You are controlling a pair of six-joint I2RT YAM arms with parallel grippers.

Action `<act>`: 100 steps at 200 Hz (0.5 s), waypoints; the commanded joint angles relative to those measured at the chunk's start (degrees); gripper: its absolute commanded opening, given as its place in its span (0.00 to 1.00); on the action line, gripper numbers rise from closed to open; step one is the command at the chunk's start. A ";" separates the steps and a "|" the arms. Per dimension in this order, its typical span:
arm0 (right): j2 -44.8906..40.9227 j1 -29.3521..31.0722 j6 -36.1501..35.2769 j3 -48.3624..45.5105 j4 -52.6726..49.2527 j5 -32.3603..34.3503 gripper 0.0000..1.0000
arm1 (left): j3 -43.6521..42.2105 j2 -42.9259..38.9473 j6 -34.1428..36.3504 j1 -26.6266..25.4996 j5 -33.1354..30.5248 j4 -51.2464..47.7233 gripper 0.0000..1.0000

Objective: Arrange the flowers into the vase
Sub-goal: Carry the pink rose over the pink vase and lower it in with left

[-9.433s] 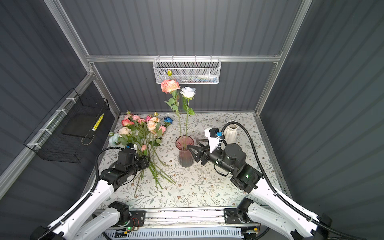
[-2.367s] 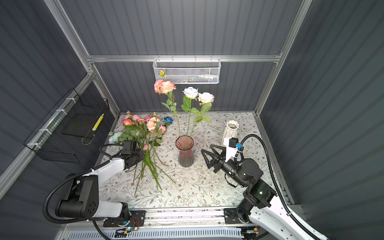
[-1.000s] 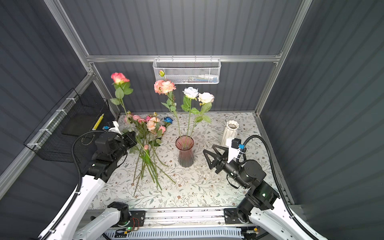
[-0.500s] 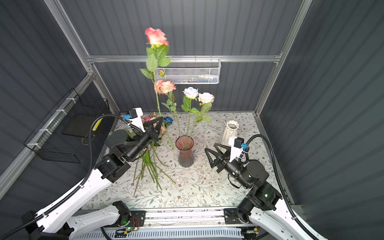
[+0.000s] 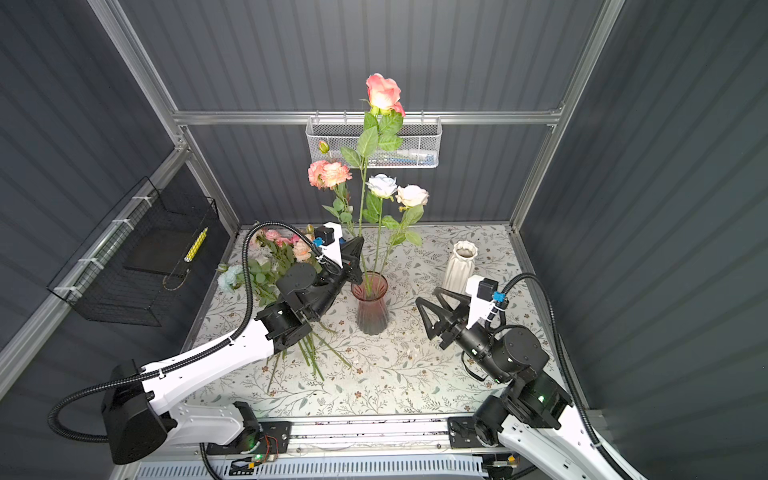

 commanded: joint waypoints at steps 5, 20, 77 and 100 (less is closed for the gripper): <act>-0.44 -0.09 -0.53 1.60 -0.36 -0.25 0.71 | -2.40 1.54 3.07 -0.06 -3.59 6.35 0.00; -0.56 -0.16 -0.38 1.44 -0.41 -0.31 0.71 | -3.03 2.14 2.77 -0.11 -3.48 5.59 0.00; -1.35 -0.15 -0.29 1.43 -0.41 -0.60 0.73 | -7.43 -1.98 -2.37 -0.10 -4.13 0.79 0.45; -1.40 -0.13 -0.10 1.35 -0.41 -0.86 0.74 | -8.61 -6.24 -6.09 -0.09 -3.31 -2.05 0.57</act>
